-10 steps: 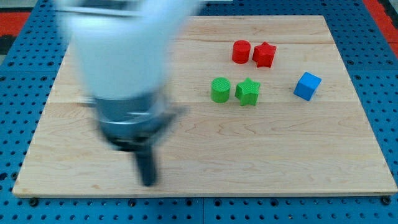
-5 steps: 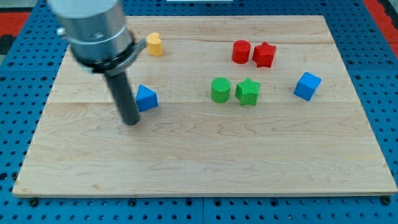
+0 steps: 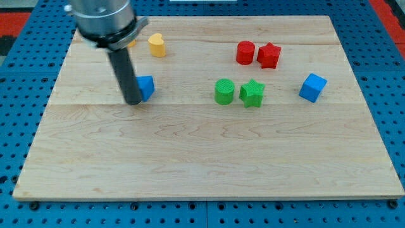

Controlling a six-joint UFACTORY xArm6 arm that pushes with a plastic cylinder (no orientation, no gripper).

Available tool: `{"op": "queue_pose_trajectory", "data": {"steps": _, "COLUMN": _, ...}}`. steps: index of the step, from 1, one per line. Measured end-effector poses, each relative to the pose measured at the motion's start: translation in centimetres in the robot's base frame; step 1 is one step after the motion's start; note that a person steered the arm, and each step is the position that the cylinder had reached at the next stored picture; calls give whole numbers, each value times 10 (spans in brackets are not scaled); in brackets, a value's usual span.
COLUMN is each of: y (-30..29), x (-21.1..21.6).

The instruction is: Push the blue triangle into the blue cube

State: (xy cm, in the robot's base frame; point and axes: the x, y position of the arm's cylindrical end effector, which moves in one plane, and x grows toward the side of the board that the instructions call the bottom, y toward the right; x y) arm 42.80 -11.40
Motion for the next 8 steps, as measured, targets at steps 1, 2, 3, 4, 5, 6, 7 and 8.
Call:
{"op": "queue_pose_trajectory", "data": {"steps": 1, "y": 10, "x": 0}}
{"op": "queue_pose_trajectory", "data": {"steps": 2, "y": -4, "x": -4}}
{"op": "queue_pose_trajectory", "data": {"steps": 3, "y": 7, "x": -28}}
{"op": "queue_pose_trajectory", "data": {"steps": 4, "y": 25, "x": -51}}
{"op": "queue_pose_trajectory", "data": {"steps": 5, "y": 26, "x": -77}}
{"op": "queue_pose_trajectory", "data": {"steps": 6, "y": 44, "x": -92}}
{"op": "queue_pose_trajectory", "data": {"steps": 7, "y": 11, "x": -112}}
{"op": "queue_pose_trajectory", "data": {"steps": 8, "y": 76, "x": -129}}
